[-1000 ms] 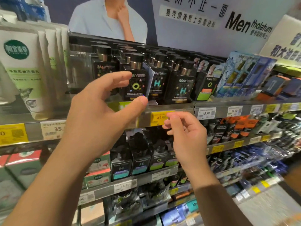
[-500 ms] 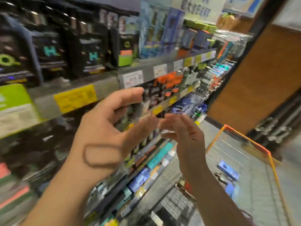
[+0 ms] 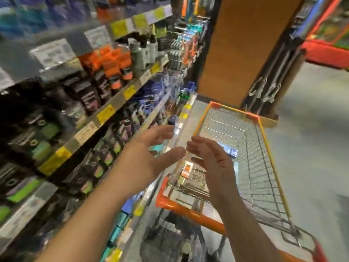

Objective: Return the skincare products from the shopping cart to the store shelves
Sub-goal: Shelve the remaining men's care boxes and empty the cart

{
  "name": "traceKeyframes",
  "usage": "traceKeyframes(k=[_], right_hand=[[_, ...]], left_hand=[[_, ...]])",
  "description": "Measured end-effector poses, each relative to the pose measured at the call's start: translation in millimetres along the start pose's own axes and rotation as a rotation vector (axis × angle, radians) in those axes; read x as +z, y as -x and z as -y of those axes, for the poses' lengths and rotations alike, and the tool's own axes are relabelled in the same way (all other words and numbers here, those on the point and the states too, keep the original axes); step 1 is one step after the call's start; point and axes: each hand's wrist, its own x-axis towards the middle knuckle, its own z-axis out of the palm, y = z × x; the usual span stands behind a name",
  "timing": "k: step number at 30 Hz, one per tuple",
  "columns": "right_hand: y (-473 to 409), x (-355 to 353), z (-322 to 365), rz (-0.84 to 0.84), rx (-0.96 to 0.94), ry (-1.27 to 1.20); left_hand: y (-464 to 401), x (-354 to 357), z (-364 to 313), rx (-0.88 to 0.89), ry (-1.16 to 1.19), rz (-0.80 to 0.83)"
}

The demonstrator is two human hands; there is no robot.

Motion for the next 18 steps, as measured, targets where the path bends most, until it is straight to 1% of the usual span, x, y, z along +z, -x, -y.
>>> traceKeyframes(k=[3,8,12,18], right_hand=[[-22.0,-37.3,-8.5,-0.06,0.074,-0.014],[-59.7,-103.5,-25.9,-0.102,0.195,0.004],[-89.1,-153.7,-44.5,-0.154,0.263,-0.012],[-123.5,-217.1,-85.4,-0.183,0.352,0.059]], left_hand=[[-34.6,38.9,2.1,-0.045,-0.014,0.026],[-82.6,98.7,7.1,-0.153,-0.07,0.115],[-115.1,144.0,15.6,-0.231,-0.104,0.118],[-152.9,198.1,41.5,-0.361,-0.114,0.115]])
